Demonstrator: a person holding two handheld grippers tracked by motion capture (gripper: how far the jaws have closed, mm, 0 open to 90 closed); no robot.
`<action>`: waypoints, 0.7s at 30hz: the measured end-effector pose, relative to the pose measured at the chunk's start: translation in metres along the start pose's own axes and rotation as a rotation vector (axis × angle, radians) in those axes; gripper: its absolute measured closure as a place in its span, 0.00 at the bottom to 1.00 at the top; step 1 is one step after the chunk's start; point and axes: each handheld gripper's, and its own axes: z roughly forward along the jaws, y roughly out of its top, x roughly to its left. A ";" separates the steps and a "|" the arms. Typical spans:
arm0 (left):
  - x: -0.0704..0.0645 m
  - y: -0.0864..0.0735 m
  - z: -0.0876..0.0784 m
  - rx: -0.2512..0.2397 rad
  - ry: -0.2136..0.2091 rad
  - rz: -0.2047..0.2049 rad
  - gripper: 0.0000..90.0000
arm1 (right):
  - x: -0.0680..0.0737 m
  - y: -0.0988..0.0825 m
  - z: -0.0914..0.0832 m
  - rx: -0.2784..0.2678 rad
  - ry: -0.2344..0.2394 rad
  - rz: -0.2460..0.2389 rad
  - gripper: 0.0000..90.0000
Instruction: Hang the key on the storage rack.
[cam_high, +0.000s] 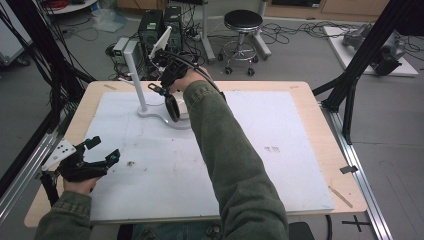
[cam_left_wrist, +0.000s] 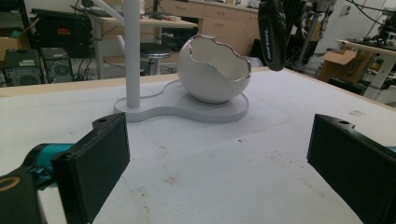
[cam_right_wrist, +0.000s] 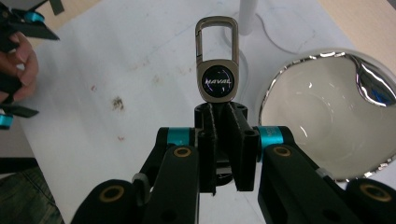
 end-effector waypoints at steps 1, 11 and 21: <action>0.000 0.000 0.000 -0.001 -0.002 -0.001 0.07 | 0.001 0.002 0.001 -0.003 0.002 -0.001 0.92; 0.000 0.000 0.001 -0.002 -0.003 -0.001 0.07 | -0.004 0.017 0.005 -0.034 -0.027 0.019 0.92; 0.001 0.000 0.001 -0.002 -0.004 -0.002 0.07 | -0.004 0.024 0.008 -0.108 -0.039 0.010 0.92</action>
